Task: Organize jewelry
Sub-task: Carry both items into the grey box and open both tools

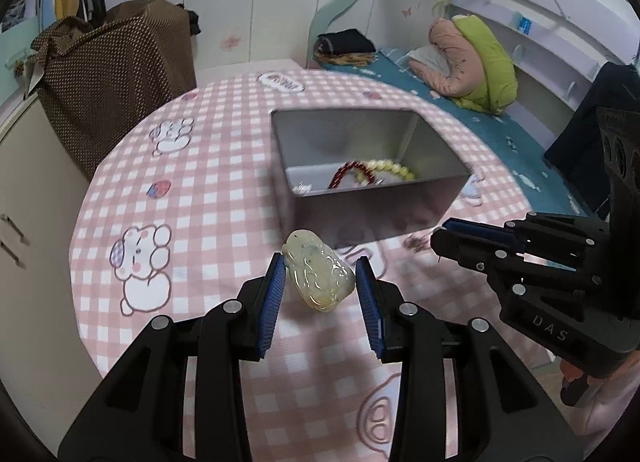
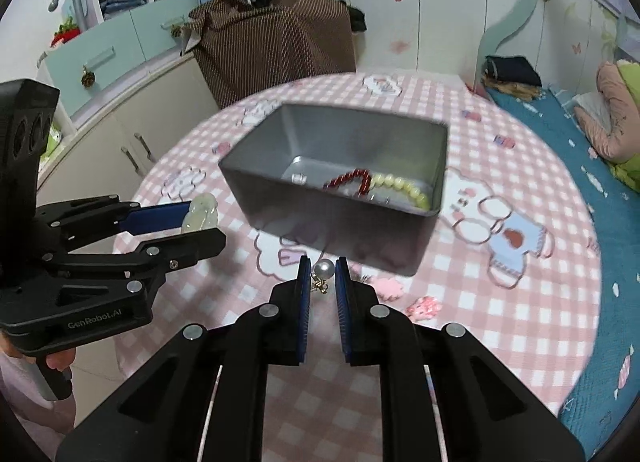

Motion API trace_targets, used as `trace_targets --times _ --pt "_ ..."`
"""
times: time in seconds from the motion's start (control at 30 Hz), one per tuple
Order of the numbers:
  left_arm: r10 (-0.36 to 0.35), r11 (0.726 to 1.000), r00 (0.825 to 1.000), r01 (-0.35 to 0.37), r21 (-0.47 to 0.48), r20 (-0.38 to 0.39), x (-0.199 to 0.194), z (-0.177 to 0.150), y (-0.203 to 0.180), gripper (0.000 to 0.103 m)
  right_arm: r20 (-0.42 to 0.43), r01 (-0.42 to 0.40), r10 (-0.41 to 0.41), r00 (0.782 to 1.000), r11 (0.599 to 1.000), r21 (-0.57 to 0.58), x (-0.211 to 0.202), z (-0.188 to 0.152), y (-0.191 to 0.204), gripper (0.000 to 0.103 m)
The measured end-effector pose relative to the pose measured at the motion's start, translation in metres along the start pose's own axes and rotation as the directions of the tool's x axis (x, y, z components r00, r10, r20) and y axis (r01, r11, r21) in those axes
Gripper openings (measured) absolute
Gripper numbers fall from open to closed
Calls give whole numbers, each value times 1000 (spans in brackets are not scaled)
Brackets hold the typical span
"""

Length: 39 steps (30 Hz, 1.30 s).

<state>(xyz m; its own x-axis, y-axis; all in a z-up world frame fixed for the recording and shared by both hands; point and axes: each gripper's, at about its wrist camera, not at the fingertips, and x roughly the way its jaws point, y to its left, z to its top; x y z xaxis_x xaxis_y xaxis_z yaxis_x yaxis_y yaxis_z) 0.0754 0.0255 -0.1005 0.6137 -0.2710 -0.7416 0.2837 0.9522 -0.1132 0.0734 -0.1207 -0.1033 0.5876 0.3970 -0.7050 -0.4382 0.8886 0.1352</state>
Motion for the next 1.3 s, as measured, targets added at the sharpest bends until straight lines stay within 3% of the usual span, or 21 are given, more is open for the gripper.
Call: trace_targets --times 0.3,0.53,1.03,1.3 --pt "-16 999 996 11 53 87 -22 29 -19 37 106 30 -26 994 999 -31 -30 26 -7 12" --pt "-14 998 993 7 57 119 -21 51 -22 37 126 27 -25 992 1000 -16 -23 44 -15 12" --pt "-14 1000 1000 14 14 2 43 74 -9 37 36 11 -12 999 999 31 27 59 -33 12" --pt "-21 1000 999 21 2 -38 60 74 -4 37 12 1 -1 1000 997 72 33 59 -41 15"
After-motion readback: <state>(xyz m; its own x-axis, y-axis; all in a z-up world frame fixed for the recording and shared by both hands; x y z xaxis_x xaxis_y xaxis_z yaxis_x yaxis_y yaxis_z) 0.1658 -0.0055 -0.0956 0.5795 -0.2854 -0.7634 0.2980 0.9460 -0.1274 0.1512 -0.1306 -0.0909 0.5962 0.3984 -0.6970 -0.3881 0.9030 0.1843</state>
